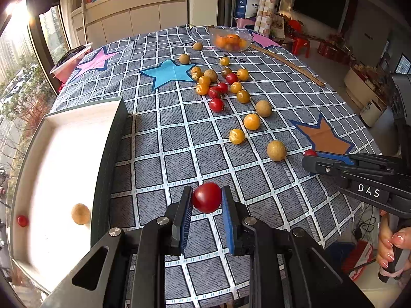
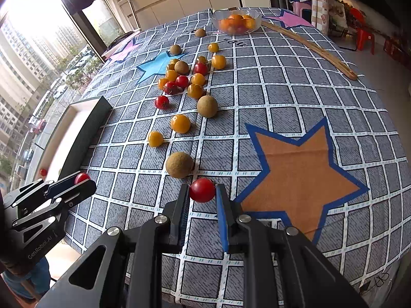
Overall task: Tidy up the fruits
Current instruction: 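Carry both red tomatoes into the white tray and open both tools, then return both tools to the fruits and grasp a brown fruit with the right tool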
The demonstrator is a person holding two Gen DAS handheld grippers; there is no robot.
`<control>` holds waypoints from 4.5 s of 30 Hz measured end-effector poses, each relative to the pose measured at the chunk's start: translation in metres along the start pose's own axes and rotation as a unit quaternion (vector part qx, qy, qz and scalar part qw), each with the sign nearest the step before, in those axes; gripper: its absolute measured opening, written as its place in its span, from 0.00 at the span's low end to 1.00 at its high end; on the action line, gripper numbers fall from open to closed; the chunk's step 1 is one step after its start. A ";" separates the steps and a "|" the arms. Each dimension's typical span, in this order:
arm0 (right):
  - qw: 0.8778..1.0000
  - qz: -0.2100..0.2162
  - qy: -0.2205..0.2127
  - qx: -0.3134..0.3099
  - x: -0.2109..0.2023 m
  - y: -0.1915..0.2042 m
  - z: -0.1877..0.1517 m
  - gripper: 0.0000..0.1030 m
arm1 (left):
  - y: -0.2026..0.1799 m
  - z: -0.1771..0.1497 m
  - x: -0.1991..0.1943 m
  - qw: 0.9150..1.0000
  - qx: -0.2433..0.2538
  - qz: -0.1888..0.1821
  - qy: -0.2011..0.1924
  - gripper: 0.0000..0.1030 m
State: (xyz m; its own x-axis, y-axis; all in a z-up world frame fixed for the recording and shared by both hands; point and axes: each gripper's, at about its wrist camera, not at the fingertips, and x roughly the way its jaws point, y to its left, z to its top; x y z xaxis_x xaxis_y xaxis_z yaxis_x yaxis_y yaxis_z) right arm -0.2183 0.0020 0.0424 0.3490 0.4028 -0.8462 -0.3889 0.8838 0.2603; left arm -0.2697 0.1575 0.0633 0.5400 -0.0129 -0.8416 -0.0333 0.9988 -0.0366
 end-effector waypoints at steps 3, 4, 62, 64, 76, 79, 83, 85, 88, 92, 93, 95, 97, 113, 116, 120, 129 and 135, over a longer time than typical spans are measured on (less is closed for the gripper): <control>1.000 -0.002 0.000 -0.006 -0.003 0.008 -0.002 0.22 | 0.005 -0.006 -0.008 1.000 0.000 0.006 -0.006 0.23; 1.000 -0.002 0.000 -0.008 -0.004 0.011 -0.002 0.22 | 0.008 -0.007 -0.010 1.000 -0.001 0.008 -0.008 0.23; 0.946 0.036 0.110 -0.304 0.092 0.300 -0.029 0.24 | 0.228 -0.078 -0.018 0.974 -0.169 0.146 0.021 0.23; 0.944 0.037 0.107 -0.310 0.088 0.302 -0.032 0.29 | 0.229 -0.077 -0.018 0.974 -0.170 0.146 0.021 0.23; 0.938 0.024 0.066 -0.340 0.057 0.304 -0.039 0.62 | 0.226 -0.076 -0.026 0.971 -0.168 0.168 -0.003 0.84; 0.938 0.024 0.060 -0.339 0.050 0.301 -0.037 0.63 | 0.225 -0.074 -0.026 0.972 -0.172 0.157 0.002 0.84; 0.943 0.029 0.051 -0.328 0.039 0.290 -0.035 0.76 | 0.220 -0.070 -0.031 0.973 -0.172 0.155 0.000 0.84; 0.946 0.029 0.048 -0.318 0.033 0.280 -0.034 0.77 | 0.216 -0.067 -0.034 0.973 -0.170 0.155 -0.003 0.84; 0.954 0.028 0.043 -0.295 0.024 0.260 -0.032 0.77 | 0.206 -0.059 -0.040 0.975 -0.163 0.150 -0.011 0.84; 0.966 0.015 0.035 -0.256 0.014 0.221 -0.027 0.77 | 0.183 -0.045 -0.047 0.980 -0.139 0.142 -0.023 0.84; 0.969 0.009 0.034 -0.244 0.012 0.210 -0.025 0.77 | 0.176 -0.041 -0.047 0.981 -0.132 0.139 -0.025 0.84; 0.976 -0.002 0.033 -0.216 0.010 0.185 -0.022 0.77 | 0.162 -0.033 -0.047 0.984 -0.120 0.128 -0.026 0.84; 0.982 -0.010 0.034 -0.183 0.007 0.157 -0.020 0.77 | 0.147 -0.026 -0.045 0.987 -0.108 0.116 -0.025 0.84; 0.995 -0.083 -0.002 -0.055 0.004 0.029 -0.019 0.77 | 0.013 0.019 0.022 0.998 0.014 0.060 0.007 0.84; 0.996 -0.075 -0.008 -0.056 0.005 0.025 -0.020 0.77 | 0.000 0.027 0.036 0.998 0.024 0.053 0.009 0.84; 0.995 -0.072 -0.012 -0.064 0.009 0.022 -0.022 0.77 | -0.013 0.038 0.051 0.998 0.034 0.051 0.008 0.84; 0.994 -0.064 -0.021 -0.082 0.018 0.022 -0.018 0.76 | -0.028 0.057 0.081 0.997 0.050 0.049 0.014 0.84; 0.994 -0.061 -0.029 -0.081 0.027 0.022 -0.009 0.73 | -0.029 0.064 0.092 0.998 0.047 0.043 0.018 0.75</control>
State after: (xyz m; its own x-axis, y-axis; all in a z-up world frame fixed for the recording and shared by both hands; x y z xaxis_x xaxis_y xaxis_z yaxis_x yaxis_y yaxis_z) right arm -0.2250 0.0298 0.0214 0.4490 0.3120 -0.8373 -0.4711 0.8789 0.0748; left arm -0.1651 0.1307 0.0219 0.5085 0.0734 -0.8579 0.0010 0.9963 0.0858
